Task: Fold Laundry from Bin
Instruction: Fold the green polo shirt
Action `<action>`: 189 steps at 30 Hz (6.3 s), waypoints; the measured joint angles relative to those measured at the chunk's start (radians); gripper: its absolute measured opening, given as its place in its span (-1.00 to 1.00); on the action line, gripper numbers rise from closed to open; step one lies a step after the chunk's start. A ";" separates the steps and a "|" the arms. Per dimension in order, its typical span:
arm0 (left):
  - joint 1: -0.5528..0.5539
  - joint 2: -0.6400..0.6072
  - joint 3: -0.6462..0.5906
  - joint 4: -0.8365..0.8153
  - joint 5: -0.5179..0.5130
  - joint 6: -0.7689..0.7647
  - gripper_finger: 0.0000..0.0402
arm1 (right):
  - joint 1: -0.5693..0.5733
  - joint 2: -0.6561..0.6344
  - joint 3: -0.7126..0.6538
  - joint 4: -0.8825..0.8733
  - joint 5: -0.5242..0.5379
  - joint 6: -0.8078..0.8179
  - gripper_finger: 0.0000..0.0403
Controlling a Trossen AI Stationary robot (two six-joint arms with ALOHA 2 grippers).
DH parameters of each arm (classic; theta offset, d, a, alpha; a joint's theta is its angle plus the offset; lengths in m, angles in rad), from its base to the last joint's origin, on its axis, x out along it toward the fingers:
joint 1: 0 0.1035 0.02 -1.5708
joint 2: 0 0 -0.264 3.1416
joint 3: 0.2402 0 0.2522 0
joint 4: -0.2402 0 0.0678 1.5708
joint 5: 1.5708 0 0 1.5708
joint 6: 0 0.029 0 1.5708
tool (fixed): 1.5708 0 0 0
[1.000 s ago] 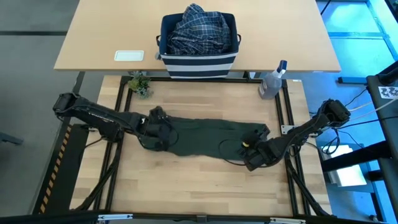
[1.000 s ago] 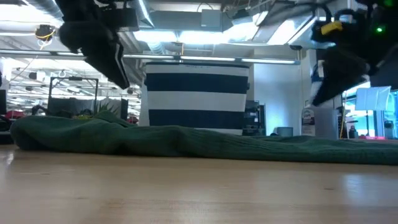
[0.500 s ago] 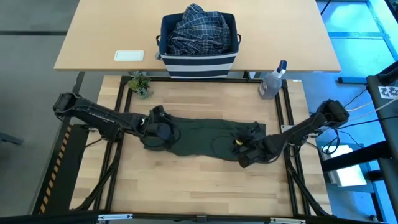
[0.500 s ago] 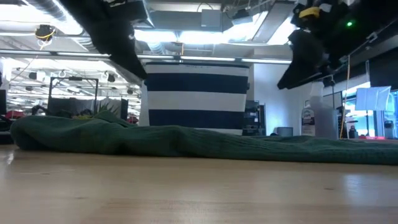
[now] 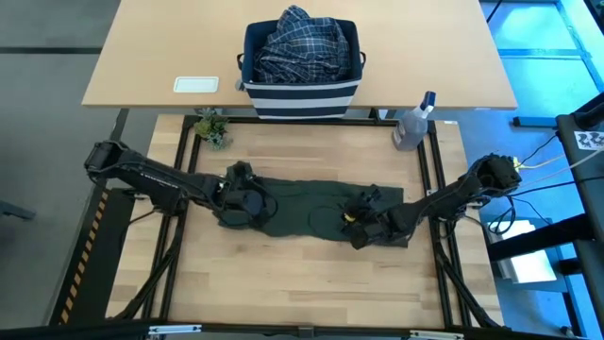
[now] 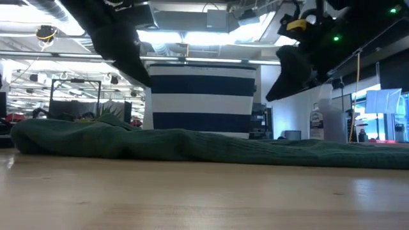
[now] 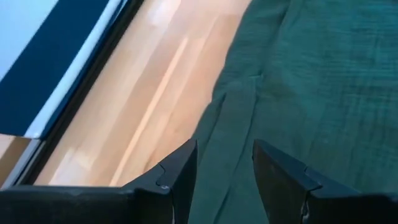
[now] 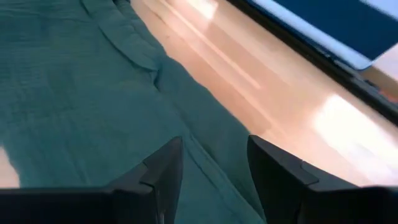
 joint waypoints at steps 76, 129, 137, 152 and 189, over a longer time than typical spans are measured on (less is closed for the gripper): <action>0.003 0.053 0.001 0.014 0.012 0.008 -0.26 | -0.028 0.024 0.000 0.347 -0.258 -0.345 -0.12; -0.068 0.051 -0.181 0.109 0.579 -0.209 -0.26 | 0.028 0.053 -0.052 -0.547 -0.516 0.267 -0.95; -0.138 0.051 -0.155 0.276 0.663 -0.098 -0.26 | -0.137 0.053 -0.041 -0.587 -0.382 0.135 -0.98; -0.053 0.015 -0.016 -0.209 0.267 -0.013 -0.26 | -0.012 0.000 0.085 -0.527 -0.362 0.102 -0.99; -0.304 0.100 -0.028 -0.052 0.351 -0.359 -0.38 | -0.298 -0.022 -0.011 -0.462 -0.348 -0.089 -1.00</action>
